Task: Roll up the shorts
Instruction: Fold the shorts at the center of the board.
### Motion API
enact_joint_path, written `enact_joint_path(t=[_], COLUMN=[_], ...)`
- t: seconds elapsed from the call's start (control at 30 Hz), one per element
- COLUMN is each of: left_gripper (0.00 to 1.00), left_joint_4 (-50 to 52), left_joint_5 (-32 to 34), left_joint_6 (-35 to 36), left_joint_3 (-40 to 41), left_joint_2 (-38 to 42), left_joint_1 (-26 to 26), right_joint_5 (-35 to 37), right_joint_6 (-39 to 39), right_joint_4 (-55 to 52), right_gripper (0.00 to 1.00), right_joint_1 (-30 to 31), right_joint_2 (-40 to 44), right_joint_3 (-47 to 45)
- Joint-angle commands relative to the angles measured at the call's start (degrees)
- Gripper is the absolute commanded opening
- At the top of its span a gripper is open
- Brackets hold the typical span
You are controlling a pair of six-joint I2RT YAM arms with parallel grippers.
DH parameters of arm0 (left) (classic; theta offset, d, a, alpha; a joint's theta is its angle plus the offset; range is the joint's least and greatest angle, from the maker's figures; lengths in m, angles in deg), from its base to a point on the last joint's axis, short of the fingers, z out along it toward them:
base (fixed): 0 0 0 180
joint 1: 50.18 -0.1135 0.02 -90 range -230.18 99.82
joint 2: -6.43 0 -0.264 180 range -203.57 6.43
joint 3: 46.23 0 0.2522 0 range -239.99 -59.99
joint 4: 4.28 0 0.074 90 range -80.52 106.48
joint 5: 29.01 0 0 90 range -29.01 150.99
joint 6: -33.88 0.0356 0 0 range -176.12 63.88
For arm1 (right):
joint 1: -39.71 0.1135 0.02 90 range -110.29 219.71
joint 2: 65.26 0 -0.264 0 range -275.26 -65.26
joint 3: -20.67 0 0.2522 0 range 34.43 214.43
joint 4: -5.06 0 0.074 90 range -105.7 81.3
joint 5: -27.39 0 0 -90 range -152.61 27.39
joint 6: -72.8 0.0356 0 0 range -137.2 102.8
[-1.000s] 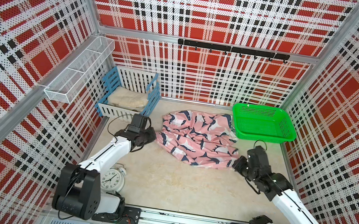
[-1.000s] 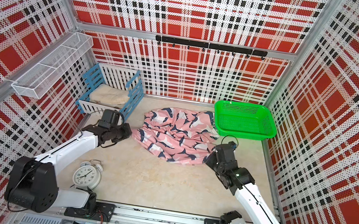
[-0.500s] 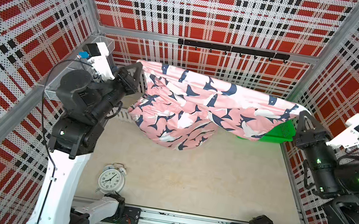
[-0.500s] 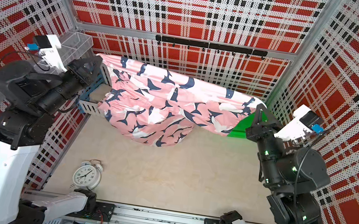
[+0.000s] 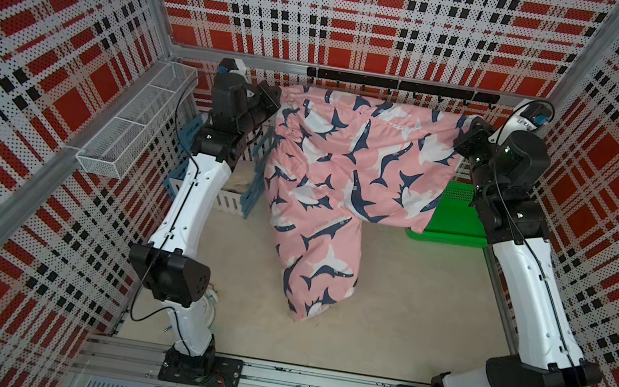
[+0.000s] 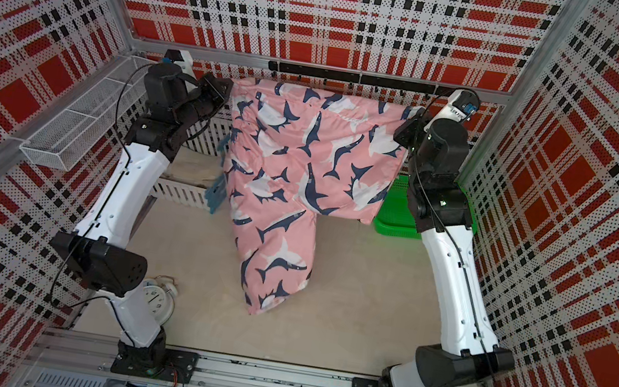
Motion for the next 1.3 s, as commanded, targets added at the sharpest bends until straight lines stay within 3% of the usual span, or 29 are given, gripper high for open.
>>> enact_joint_path(t=[0.0,0.13,0.27,0.43,0.5,0.63,0.77,0.8,0.93,1.07,1.13,1.27], left_gripper=[0.00,0.00,0.00,0.00,0.00,0.00,0.00,0.00,0.00,0.00,0.00,0.00], left_joint_4=[-6.25,-6.52,-6.85,-6.68,-6.53,-6.30,-4.82,-3.47,1.41,7.86,9.64,9.15], left_joint_5=[-1.25,0.23,1.30,4.33,4.35,4.02,5.41,6.53,9.73,15.64,17.65,12.73], left_joint_6=[-3.39,-3.71,-1.79,1.31,1.80,-0.29,-6.69,-8.51,-17.60,-25.93,-24.24,-13.54], left_joint_3=[-10.41,-8.33,4.30,30.15,44.05,68.84,88.13,91.22,99.42,102.45,101.62,98.65], left_joint_2=[0.61,2.50,9.15,21.40,27.05,37.57,47.66,49.76,57.38,65.20,66.60,60.20], left_joint_1=[0.10,0.42,0.53,1.04,1.21,2.80,9.68,12.20,21.74,29.76,28.25,16.80], right_joint_5=[-2.08,-1.79,-1.97,-4.44,-5.23,-9.37,-9.30,-9.41,-10.35,-12.85,-13.74,-14.96], right_joint_6=[-0.11,-1.59,-1.99,0.88,2.40,10.32,12.89,18.75,26.86,25.95,23.94,19.11], right_joint_4=[4.17,2.77,-0.23,-2.05,-3.34,-9.53,-13.29,-21.76,-36.05,-39.60,-36.18,-23.68], right_gripper=[0.00,0.00,0.00,0.00,0.00,0.00,0.00,0.00,0.00,0.00,0.00,0.00], right_joint_1=[-0.62,-0.77,-0.98,-0.99,-0.99,-0.80,-0.59,-0.58,-0.51,-0.58,-0.50,-0.50], right_joint_2=[-0.10,-0.13,4.40,16.55,23.19,35.28,50.98,55.29,69.16,72.12,69.79,57.72], right_joint_3=[9.54,12.91,6.51,-17.71,-29.39,-48.54,-64.82,-68.03,-72.87,-71.44,-71.23,-69.18])
